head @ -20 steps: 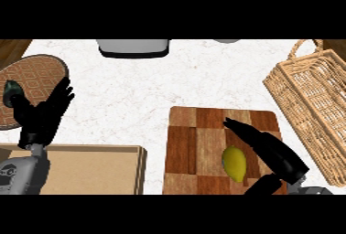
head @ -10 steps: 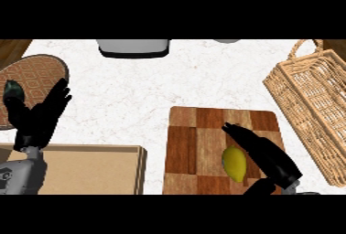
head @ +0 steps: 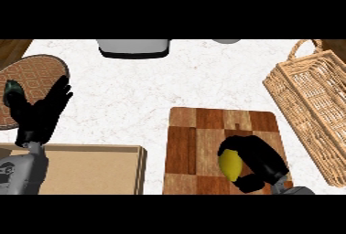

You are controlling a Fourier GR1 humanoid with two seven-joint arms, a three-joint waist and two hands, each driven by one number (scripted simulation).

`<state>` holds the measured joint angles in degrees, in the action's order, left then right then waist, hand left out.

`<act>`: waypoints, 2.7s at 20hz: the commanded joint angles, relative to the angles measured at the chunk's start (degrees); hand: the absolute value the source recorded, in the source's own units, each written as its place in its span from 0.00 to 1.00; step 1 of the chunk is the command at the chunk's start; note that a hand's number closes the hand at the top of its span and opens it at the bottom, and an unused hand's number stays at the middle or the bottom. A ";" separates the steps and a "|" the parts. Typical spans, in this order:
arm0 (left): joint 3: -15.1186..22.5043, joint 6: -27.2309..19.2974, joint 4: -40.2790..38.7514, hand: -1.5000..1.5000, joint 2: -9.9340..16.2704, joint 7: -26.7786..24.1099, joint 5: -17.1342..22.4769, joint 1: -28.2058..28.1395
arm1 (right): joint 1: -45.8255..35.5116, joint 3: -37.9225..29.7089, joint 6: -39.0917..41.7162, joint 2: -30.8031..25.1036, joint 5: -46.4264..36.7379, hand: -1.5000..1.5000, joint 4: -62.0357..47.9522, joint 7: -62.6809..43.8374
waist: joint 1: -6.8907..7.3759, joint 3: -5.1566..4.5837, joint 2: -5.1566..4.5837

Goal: Pick the lemon from the cutting board and place it in the basket

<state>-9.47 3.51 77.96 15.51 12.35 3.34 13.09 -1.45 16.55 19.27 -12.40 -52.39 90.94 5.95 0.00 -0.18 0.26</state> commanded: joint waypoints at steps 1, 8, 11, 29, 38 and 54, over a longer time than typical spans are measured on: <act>-0.49 0.77 4.52 0.50 0.33 3.35 1.19 -0.75 | -0.98 1.25 -2.95 1.17 -3.11 1.00 -6.95 2.31 | 0.18 0.19 -0.24; 1.40 -0.45 2.02 0.50 -1.63 1.66 -1.17 -0.44 | -7.13 -3.77 -5.85 11.90 -4.62 1.00 -8.48 -17.75 | 1.63 0.18 -0.76; -0.05 0.50 1.69 0.50 -0.64 0.22 0.04 -0.30 | -7.10 -10.38 -12.69 12.13 -3.58 1.00 -7.28 -30.20 | 1.41 0.08 -1.28; 2.03 2.89 1.51 0.50 -0.24 2.33 0.21 4.15 | -48.85 -10.67 -51.89 12.39 -21.09 1.00 -22.10 -75.25 | 6.66 -0.10 -0.82; 0.44 1.56 -1.29 0.50 -0.40 -0.03 -0.25 3.12 | -66.10 -16.74 -47.19 12.38 -32.63 1.00 -38.31 -84.65 | 3.52 -0.01 -1.00; 0.00 1.20 0.26 0.50 -0.74 -0.37 -0.21 0.54 | -78.59 -33.17 -44.30 1.35 -46.21 1.00 -53.46 -85.06 | 1.64 0.06 -0.89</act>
<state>-8.80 4.38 79.15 14.59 12.87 2.70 13.62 -78.00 -14.41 -26.66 -8.35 -95.60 40.14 -68.36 2.21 -0.11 -0.54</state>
